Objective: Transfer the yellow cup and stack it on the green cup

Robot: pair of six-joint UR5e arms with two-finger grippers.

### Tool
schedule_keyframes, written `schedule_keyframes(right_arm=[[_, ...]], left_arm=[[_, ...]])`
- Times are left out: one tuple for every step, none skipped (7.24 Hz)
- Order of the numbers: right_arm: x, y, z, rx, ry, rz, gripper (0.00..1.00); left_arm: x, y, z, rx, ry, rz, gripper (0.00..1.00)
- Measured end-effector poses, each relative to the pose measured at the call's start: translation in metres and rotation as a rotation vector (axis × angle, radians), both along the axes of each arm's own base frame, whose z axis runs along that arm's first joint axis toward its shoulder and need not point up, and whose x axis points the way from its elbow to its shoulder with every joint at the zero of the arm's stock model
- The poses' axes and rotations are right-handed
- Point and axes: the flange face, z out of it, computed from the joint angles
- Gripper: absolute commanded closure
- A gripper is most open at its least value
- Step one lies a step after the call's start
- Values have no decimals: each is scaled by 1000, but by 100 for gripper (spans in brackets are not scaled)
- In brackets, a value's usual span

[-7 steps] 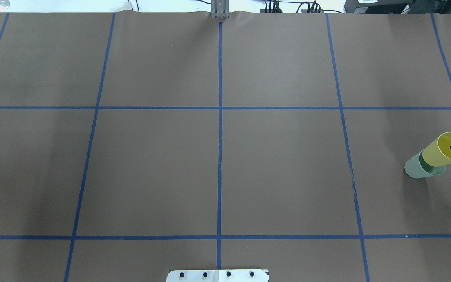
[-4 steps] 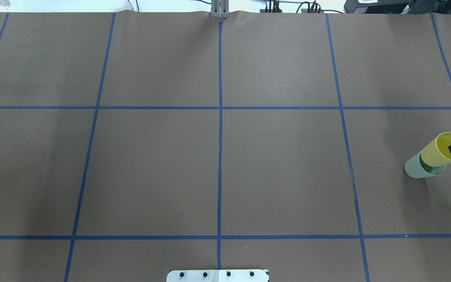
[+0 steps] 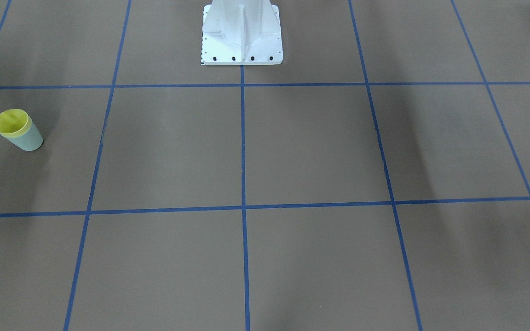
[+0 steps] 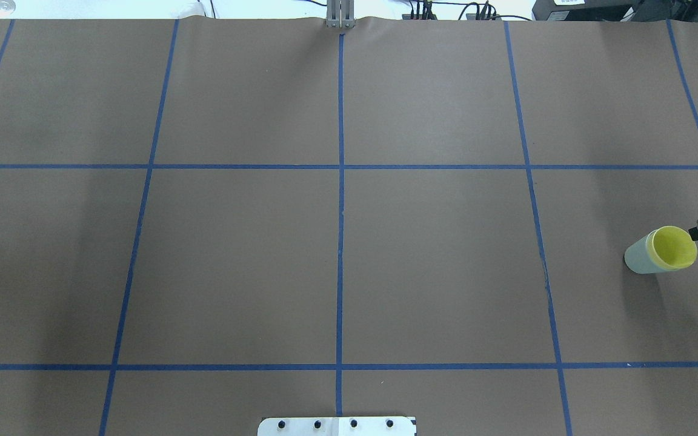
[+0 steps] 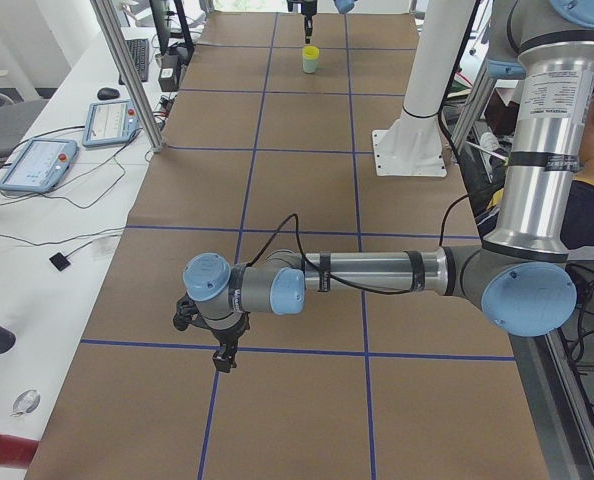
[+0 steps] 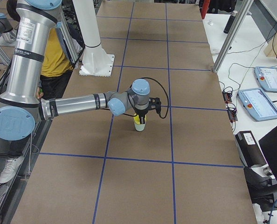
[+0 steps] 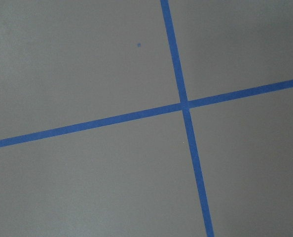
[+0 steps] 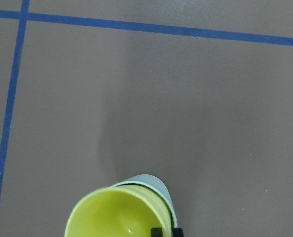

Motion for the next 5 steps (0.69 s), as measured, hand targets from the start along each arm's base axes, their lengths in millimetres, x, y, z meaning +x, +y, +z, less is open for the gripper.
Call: schedule_keyframes(right_arm=[[-1, 0, 0, 2, 0, -2, 0], [-1, 0, 0, 3, 1, -2, 0], [-1, -1, -2, 8, -1, -2, 0], [-2, -3, -5, 16, -4, -4, 0], [-1, -5, -6, 22, -6, -5, 0]], left_arm=[[0, 0, 0, 0, 0, 0, 0], [0, 0, 0, -1, 0, 0, 0], [0, 0, 0, 0, 0, 0, 0], [0, 0, 0, -1, 0, 0, 0], [0, 0, 1, -2, 0, 0, 0]])
